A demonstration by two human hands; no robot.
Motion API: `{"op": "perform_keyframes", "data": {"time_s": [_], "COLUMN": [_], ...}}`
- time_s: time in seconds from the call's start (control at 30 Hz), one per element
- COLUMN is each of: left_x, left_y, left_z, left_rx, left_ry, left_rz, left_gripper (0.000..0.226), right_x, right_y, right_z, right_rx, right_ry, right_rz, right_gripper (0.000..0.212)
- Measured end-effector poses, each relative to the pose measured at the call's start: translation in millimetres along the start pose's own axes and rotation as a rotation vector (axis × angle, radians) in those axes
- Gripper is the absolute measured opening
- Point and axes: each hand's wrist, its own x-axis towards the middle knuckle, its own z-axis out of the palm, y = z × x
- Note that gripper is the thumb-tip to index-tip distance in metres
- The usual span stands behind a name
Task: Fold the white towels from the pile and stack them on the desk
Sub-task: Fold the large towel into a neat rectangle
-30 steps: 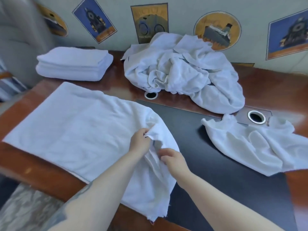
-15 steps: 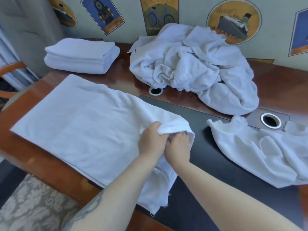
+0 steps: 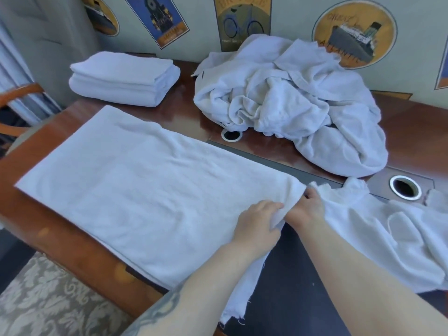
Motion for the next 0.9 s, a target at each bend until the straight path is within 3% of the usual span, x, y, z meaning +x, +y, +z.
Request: {"op": "perform_keyframes", "data": {"time_s": [0.1,0.17,0.27,0.37,0.47,0.53,0.63,0.73,0.9], "left_x": [-13.7,-29.8,-60.3,-76.3,-79.9,-91.8,-121.1,-135.3,-123.7], "left_y": [-8.1,-11.7,-17.3,-16.8,-14.9,-18.0,-25.0,-36.4,-49.8], "left_z": [13.2,20.8,33.1,36.4,28.7,28.3,34.1,37.5,22.8], "left_rx": [0.237,0.355,0.403,0.385,0.347,0.355,0.370,0.332,0.270], "left_ry": [-0.031,0.024,0.060,0.076,0.071,0.109,0.184,0.257,0.232], "left_rz": [-0.043,-0.119,-0.163,-0.163,-0.176,-0.223,-0.353,-0.306,-0.226], "left_gripper": [0.072,0.066,0.045,0.034,0.029,0.031,0.037,0.033,0.026], "right_x": [-6.4,1.1,12.1,9.8,10.9,11.2,1.5,-12.1,-29.1], "right_y": [-0.8,-1.5,5.2,14.3,12.5,8.9,13.8,26.5,37.0], "right_z": [-5.3,-6.5,-11.4,-13.6,-13.7,-11.7,-18.0,-31.8,-34.8], "right_rx": [-0.046,-0.280,-0.825,-1.010,-0.974,-0.728,-0.330,-0.485,-0.778], "right_ry": [-0.015,0.065,0.137,0.205,0.227,0.255,0.110,-0.056,-0.035], "right_rz": [0.016,0.001,-0.187,-0.156,-0.138,-0.081,0.091,0.190,0.112], "right_gripper": [0.041,0.018,0.029,0.062,0.053,0.043,0.041,0.045,0.034]}}
